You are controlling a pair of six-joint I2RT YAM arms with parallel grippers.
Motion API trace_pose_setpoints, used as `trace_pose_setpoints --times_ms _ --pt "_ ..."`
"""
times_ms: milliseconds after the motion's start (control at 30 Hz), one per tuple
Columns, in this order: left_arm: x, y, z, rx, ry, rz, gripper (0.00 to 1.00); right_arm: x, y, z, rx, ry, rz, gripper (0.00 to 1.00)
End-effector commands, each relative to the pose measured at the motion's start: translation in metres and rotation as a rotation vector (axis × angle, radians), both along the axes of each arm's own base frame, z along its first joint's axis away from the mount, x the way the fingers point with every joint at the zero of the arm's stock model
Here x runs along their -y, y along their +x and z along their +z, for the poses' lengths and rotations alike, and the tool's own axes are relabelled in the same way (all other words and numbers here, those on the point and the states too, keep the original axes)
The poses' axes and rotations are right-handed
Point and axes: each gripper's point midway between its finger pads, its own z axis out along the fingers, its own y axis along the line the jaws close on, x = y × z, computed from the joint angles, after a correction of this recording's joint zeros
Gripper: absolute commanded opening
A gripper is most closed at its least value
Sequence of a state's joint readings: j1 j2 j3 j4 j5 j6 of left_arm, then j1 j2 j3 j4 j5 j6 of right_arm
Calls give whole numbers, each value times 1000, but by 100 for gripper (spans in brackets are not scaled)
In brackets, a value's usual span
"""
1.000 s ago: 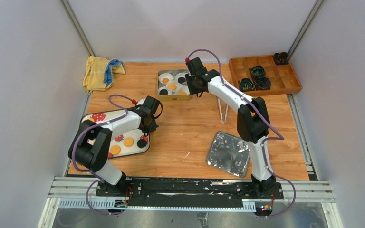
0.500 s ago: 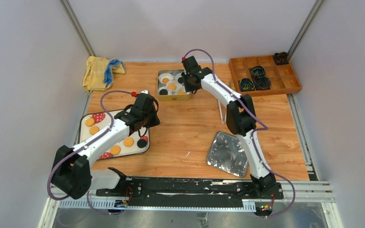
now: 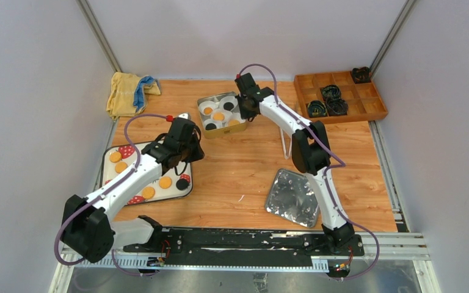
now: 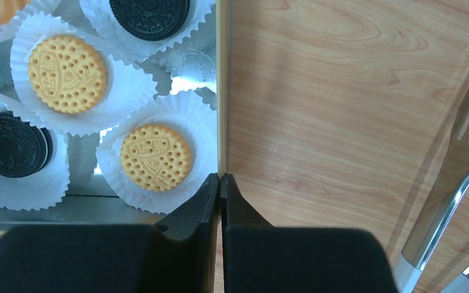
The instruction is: Pack the cookies
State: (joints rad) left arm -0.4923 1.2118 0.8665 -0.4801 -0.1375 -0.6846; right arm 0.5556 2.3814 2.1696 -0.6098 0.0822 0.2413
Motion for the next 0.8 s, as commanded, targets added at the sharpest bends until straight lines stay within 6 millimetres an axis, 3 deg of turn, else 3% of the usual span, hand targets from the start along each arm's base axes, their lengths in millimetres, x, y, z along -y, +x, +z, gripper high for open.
trace_pose_setpoints --times_ms 0,133,400,767 --pt "1 1 26 53 -16 -19 26 18 -16 -5 -61 -42 -12 0" --pt "0 0 37 69 -19 -23 26 25 -37 -6 -102 -50 1 0" --pt "1 3 53 106 -20 -44 27 45 -101 -1 -167 -93 -5 0" --pt "4 -1 54 108 -29 -72 27 49 -240 -6 -282 -159 53 0"
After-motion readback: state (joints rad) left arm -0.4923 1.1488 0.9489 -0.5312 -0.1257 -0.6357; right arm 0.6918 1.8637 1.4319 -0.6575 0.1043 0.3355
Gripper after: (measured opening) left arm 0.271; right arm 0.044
